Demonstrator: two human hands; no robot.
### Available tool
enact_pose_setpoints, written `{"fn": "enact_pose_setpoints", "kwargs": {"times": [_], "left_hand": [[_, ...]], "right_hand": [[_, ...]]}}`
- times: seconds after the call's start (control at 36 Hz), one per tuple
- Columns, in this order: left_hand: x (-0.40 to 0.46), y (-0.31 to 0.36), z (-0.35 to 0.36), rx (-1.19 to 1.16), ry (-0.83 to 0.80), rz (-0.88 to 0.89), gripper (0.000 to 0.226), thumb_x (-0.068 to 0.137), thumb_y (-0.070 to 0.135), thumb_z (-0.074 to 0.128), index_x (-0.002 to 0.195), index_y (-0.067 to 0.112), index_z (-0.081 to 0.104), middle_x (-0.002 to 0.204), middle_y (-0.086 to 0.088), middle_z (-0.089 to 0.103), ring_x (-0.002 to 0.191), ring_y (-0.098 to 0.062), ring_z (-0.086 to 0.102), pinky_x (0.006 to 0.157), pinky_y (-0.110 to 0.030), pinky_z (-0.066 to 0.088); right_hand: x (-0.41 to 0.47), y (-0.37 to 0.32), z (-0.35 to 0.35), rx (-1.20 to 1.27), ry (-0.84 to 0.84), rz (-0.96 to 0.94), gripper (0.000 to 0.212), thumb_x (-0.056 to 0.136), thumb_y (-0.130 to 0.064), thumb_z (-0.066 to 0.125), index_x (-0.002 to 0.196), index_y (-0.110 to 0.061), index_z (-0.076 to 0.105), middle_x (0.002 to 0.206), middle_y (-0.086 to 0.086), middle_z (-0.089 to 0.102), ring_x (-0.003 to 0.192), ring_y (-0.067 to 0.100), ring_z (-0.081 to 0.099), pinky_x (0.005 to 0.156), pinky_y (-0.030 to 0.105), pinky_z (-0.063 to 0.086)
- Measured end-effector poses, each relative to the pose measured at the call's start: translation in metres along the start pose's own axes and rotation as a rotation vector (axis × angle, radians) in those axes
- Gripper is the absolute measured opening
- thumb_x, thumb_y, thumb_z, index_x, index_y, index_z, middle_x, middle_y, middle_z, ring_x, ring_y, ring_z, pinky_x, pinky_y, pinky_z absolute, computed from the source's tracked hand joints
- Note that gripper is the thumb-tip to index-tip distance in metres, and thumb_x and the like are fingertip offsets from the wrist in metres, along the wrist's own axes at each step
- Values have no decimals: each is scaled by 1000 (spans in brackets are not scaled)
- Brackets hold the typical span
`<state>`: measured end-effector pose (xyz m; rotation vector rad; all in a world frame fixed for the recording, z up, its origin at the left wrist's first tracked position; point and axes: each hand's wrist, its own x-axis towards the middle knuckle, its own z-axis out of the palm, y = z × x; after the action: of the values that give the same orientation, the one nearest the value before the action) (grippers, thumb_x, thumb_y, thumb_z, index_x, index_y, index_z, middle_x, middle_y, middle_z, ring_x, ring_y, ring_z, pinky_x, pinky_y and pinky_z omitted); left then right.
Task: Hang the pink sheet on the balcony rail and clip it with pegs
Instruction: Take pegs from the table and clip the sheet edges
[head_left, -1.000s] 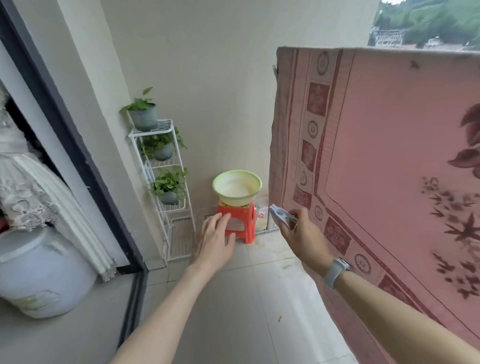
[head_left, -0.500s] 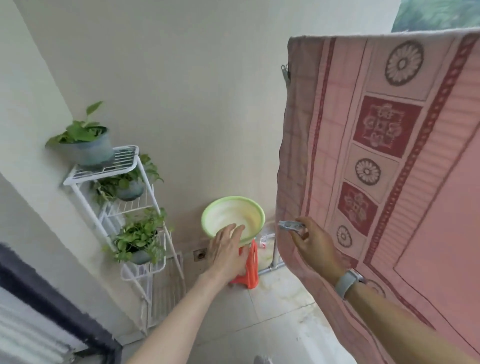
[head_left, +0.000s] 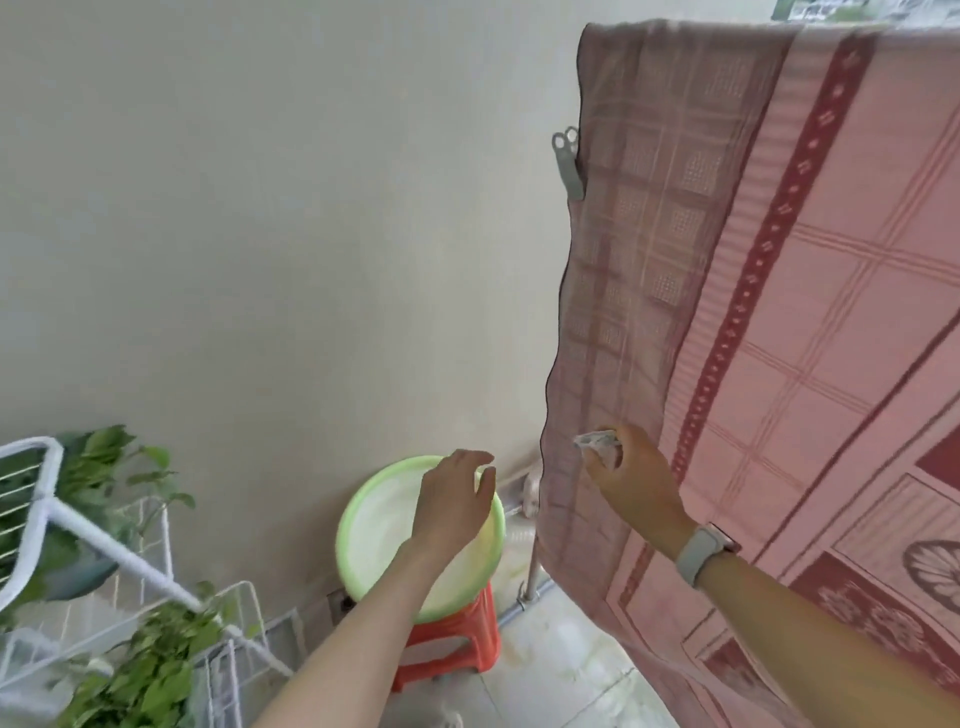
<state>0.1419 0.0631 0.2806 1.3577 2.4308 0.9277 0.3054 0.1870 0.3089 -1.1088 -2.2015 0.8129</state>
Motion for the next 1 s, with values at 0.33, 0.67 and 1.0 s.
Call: {"fn": "enact_pose_setpoints", "kwargs": {"times": [0.33,0.67,1.0], "left_hand": [[157,-6,67,-439,-204,134,37,90,18,53,126,9,51,125,-10,57,113,-24,54,96,-34,41],[169,-21,105,-556,-182,278,10,82,15,63,74,10,66,68,-4,66,65,-22,58,65,-34,44],[202,-35,100,-697,-301,348,34,78,27,49,107,14,61,98,0,64,86,-11,58,79,-18,45]], "right_hand": [[68,-2,46,16,113,380,15,84,-22,60,84,-9,52,73,-1,58,63,10,51,57,29,40],[112,-26,66,-30,55,491,9,88,-12,46,84,-7,53,67,11,56,51,15,44,46,22,34],[130,-14,75,-261,155,462,38,90,-26,47,56,-18,30,49,0,34,46,20,35,50,33,31]]}}
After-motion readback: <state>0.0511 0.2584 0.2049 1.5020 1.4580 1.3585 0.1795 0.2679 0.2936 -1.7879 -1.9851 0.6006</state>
